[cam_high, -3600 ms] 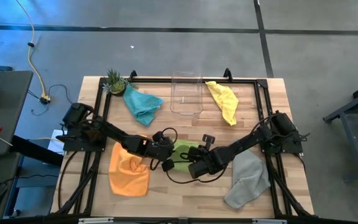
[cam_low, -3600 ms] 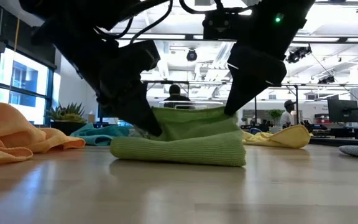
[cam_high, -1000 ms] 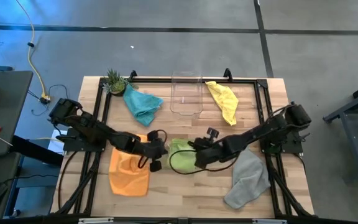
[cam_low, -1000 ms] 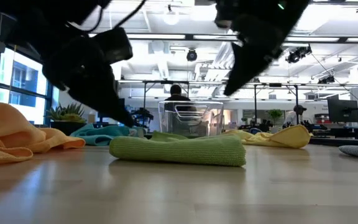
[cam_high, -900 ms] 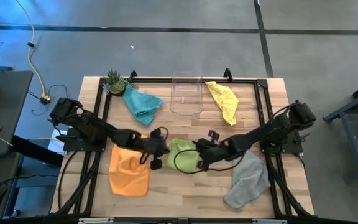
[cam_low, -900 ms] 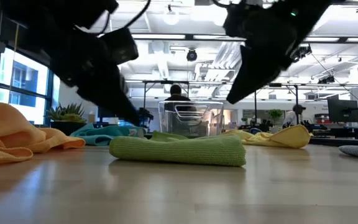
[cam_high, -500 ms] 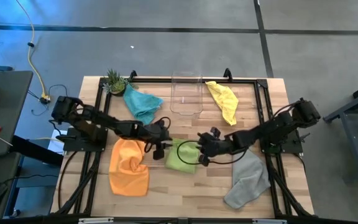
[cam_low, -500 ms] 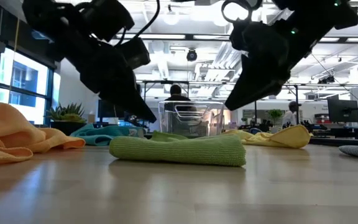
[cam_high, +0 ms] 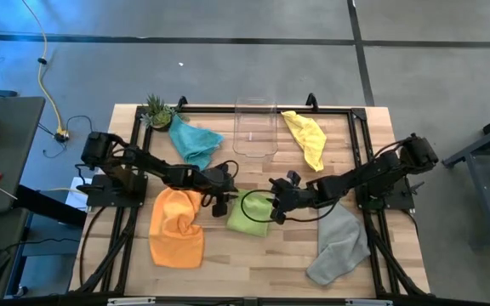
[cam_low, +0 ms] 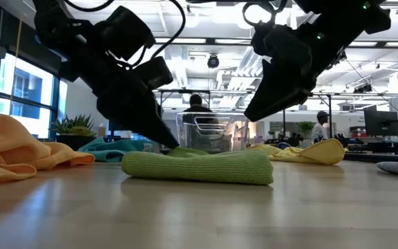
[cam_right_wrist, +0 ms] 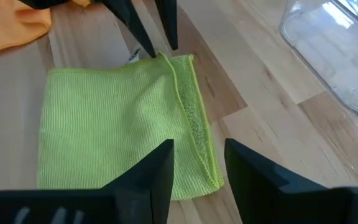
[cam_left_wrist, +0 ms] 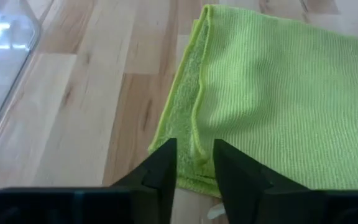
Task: Fold microfiber towels
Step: Fold the green microfiber cloth
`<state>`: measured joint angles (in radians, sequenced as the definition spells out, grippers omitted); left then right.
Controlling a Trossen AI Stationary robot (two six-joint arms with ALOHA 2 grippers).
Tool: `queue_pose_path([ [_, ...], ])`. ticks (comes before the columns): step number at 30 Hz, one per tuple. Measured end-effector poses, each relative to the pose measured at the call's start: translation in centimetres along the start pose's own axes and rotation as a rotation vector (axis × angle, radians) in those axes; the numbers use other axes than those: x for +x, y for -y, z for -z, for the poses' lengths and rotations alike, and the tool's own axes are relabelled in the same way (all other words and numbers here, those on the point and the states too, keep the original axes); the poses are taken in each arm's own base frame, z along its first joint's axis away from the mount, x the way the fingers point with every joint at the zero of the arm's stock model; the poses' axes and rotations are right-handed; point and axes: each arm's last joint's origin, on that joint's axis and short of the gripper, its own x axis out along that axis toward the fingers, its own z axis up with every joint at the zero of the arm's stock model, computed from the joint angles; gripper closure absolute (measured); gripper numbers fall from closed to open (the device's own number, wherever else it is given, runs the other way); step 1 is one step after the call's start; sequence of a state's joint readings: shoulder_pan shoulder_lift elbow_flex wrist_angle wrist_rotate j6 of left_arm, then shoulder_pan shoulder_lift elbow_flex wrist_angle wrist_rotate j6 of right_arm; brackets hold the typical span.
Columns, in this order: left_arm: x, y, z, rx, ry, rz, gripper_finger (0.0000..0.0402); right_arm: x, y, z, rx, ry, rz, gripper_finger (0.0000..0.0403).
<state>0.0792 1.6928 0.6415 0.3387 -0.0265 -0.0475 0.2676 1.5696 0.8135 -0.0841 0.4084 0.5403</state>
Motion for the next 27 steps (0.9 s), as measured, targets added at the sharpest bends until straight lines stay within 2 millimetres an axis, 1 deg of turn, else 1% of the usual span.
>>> queue_pose_path([
  [5,0.0,0.0,0.1,0.006,-0.008,0.013,0.0379,0.0,0.0,0.0,0.000,0.000,0.000,0.0267],
  [7,0.0,0.0,0.1,0.007,-0.012,0.003,0.0395,0.0,0.0,0.0,-0.003,0.000,0.000,0.0267],
  [13,0.0,-0.3,0.1,0.020,-0.011,-0.027,0.0400,0.0,0.0,0.0,-0.007,-0.001,-0.001,0.0267],
  [20,-0.1,-1.5,0.0,-0.063,-0.004,-0.081,0.0401,0.0,-0.1,0.0,0.001,-0.013,-0.021,0.0267],
  [27,-0.3,-1.5,0.0,-0.097,-0.007,-0.127,0.0401,0.2,0.1,0.1,0.058,-0.026,-0.007,0.0269],
])
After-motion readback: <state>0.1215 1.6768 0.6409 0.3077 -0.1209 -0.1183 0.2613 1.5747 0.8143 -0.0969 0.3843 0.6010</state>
